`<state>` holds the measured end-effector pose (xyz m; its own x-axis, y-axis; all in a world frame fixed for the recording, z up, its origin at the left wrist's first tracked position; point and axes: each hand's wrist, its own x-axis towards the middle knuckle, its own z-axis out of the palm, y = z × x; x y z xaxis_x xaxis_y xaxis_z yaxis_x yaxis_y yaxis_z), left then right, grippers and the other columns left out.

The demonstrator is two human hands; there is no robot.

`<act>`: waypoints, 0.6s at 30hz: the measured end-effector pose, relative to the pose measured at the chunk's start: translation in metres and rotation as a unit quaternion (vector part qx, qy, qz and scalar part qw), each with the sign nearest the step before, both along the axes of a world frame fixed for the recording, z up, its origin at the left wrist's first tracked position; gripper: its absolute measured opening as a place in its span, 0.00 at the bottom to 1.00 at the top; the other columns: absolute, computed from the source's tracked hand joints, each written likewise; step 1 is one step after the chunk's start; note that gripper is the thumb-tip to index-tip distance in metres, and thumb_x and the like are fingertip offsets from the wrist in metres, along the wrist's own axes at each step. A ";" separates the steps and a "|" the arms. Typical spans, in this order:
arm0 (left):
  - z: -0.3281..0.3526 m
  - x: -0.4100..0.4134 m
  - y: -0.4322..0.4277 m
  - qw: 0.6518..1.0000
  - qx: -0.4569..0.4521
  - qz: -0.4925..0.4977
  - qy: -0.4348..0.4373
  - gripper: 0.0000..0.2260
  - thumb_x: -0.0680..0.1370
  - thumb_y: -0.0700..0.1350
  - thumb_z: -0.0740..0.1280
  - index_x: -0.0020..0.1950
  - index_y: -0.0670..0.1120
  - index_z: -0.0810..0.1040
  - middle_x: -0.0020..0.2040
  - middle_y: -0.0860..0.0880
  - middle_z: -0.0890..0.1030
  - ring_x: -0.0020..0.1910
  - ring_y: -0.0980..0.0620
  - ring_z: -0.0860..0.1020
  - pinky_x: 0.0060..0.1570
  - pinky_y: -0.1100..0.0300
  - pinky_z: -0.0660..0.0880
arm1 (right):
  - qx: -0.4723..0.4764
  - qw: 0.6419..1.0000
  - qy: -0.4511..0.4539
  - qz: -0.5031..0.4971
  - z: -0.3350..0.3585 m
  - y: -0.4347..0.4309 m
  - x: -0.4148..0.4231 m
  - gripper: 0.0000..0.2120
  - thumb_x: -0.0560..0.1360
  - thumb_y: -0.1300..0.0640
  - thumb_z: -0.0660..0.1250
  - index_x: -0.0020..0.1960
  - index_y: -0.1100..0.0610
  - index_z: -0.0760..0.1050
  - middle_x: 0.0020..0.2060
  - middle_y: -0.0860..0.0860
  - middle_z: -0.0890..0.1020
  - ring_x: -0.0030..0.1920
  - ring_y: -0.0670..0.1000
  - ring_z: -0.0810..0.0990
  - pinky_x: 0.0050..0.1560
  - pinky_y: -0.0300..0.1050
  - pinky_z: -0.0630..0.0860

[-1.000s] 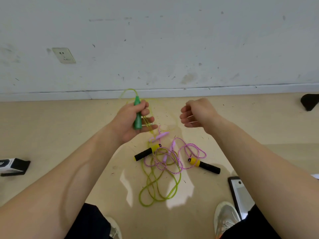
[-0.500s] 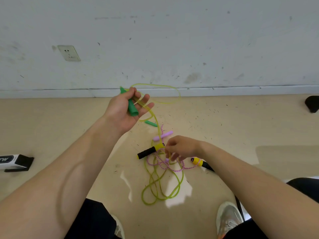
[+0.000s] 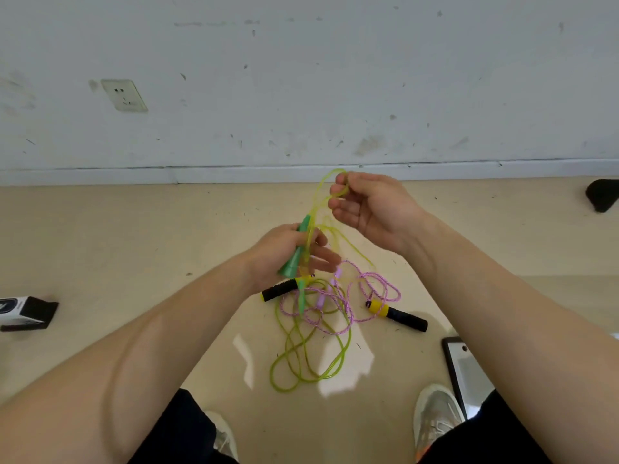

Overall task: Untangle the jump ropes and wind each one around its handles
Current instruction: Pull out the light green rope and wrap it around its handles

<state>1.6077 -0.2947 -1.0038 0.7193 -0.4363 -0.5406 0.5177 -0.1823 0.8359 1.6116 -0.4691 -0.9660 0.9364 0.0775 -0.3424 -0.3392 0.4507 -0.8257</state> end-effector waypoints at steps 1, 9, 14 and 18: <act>0.001 -0.002 -0.001 1.000 -0.004 -0.006 0.008 0.08 0.84 0.41 0.58 0.48 0.41 0.73 0.40 0.40 0.84 0.44 0.39 0.83 0.44 0.52 0.73 | 0.012 0.999 0.004 -0.035 0.000 -0.005 0.002 0.11 0.84 0.62 0.55 0.47 0.59 0.74 0.32 0.50 0.82 0.30 0.49 0.82 0.32 0.40 0.80; 0.021 0.004 0.004 0.993 -0.089 0.069 0.040 0.08 0.85 0.45 0.58 0.47 0.46 0.73 0.30 0.51 0.67 0.29 0.51 0.73 0.53 0.37 0.79 | -0.065 0.982 0.075 -0.159 -0.018 -0.029 0.005 0.07 0.81 0.64 0.57 0.53 0.64 0.73 0.38 0.58 0.84 0.34 0.54 0.85 0.35 0.44 0.82; 0.040 0.013 0.005 0.968 -0.202 0.144 0.046 0.09 0.84 0.47 0.59 0.47 0.47 0.72 0.31 0.53 0.67 0.29 0.53 0.73 0.46 0.43 0.83 | -0.304 0.947 0.082 0.064 -0.028 -0.014 -0.010 0.10 0.77 0.63 0.59 0.50 0.62 0.79 0.37 0.56 0.85 0.35 0.55 0.84 0.42 0.48 0.81; 0.044 0.019 0.008 0.954 -0.239 0.174 0.050 0.08 0.84 0.48 0.59 0.49 0.46 0.73 0.31 0.53 0.69 0.31 0.53 0.74 0.47 0.44 0.82 | -0.289 0.928 0.011 0.236 -0.034 0.007 -0.025 0.18 0.77 0.59 0.55 0.47 0.56 0.84 0.50 0.51 0.87 0.51 0.53 0.84 0.58 0.49 0.75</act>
